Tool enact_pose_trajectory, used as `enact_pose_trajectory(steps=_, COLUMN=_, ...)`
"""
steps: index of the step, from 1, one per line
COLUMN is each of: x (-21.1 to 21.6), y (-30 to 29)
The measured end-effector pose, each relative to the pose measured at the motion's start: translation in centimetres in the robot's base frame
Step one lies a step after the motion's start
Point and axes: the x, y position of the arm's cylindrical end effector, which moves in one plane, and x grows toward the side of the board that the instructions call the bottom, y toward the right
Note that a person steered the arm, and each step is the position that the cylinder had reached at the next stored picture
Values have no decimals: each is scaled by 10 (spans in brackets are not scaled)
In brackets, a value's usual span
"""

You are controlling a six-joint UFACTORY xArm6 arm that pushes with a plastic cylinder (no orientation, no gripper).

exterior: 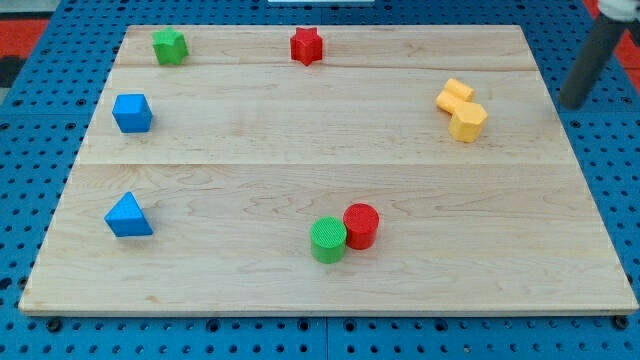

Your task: Place your hand vertically above the yellow blocks

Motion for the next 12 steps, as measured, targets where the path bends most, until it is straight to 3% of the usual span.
enact_pose_trajectory(steps=1, x=44, y=-48)
enact_pose_trajectory(steps=2, x=42, y=-68)
enact_pose_trajectory(steps=4, x=5, y=-32)
enact_pose_trajectory(steps=6, x=-63, y=-24)
enact_pose_trajectory(steps=8, x=-77, y=-27)
enact_pose_trajectory(steps=10, x=-133, y=-72)
enact_pose_trajectory(steps=12, x=-131, y=-140)
